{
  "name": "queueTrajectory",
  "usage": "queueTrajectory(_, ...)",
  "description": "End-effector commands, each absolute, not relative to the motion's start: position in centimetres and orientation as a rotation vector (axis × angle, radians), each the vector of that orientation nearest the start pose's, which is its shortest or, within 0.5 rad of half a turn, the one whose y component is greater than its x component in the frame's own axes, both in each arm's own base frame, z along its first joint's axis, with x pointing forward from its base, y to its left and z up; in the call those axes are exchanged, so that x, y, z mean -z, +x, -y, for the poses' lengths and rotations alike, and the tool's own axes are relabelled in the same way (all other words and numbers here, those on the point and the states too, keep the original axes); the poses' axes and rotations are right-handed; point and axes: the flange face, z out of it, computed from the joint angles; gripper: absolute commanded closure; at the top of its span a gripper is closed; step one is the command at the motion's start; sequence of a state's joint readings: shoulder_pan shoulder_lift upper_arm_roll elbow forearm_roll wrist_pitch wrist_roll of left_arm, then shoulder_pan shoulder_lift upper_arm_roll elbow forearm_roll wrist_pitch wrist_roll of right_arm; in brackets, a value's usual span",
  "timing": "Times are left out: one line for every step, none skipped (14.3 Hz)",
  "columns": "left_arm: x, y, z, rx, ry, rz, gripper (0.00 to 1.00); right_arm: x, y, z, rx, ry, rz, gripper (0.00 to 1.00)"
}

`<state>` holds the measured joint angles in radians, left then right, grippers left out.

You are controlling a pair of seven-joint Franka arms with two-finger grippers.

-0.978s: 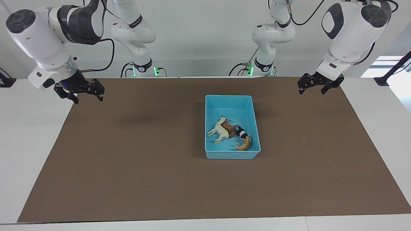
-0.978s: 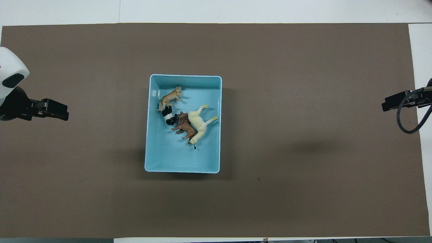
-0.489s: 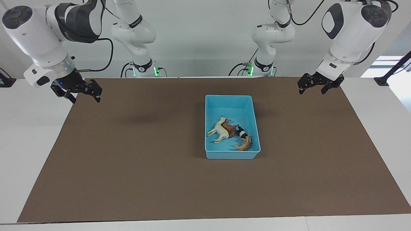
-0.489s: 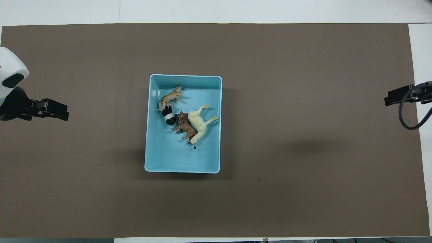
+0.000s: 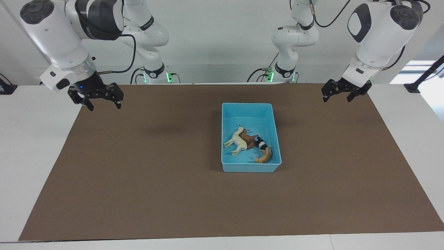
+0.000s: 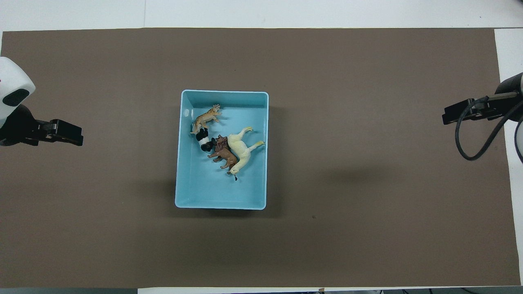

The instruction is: Put all toys into storage box

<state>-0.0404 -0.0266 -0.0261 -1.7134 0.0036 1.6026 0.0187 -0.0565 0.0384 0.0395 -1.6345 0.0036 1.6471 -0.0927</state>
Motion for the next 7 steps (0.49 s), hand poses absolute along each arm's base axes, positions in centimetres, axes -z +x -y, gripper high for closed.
queueTrajectory(-57.70, 53.78, 3.32, -0.109, -3.140, -0.127, 0.00, -57.98, 57.04, 0.99, -0.060, -3.134, 0.103, 0.00)
queueTrajectory(-57.71, 53.79, 3.32, -0.106, -3.141, -0.127, 0.00, -57.91, 57.03, 0.99, -0.062, -3.134, 0.108, 0.00)
queueTrajectory(-57.70, 53.78, 3.32, -0.109, -3.140, -0.127, 0.00, -57.91, 57.03, 0.99, -0.062, -3.134, 0.108, 0.00)
queueTrajectory(-57.70, 53.78, 3.32, -0.109, -3.140, -0.127, 0.00, -57.92, 56.98, 0.99, -0.062, -3.134, 0.113, 0.00)
queueTrajectory(-57.70, 53.78, 3.34, -0.109, -3.142, -0.127, 0.00, -57.92, 56.98, 1.08, -0.062, -3.134, 0.110, 0.00)
queueTrajectory(-57.70, 53.78, 3.34, -0.109, -3.142, -0.127, 0.00, -57.84, 56.95, 1.08, -0.067, -3.133, 0.110, 0.00)
queueTrajectory(-57.70, 53.78, 3.32, -0.109, -3.140, -0.127, 0.00, -57.84, 56.95, 1.08, -0.067, -3.133, 0.108, 0.00)
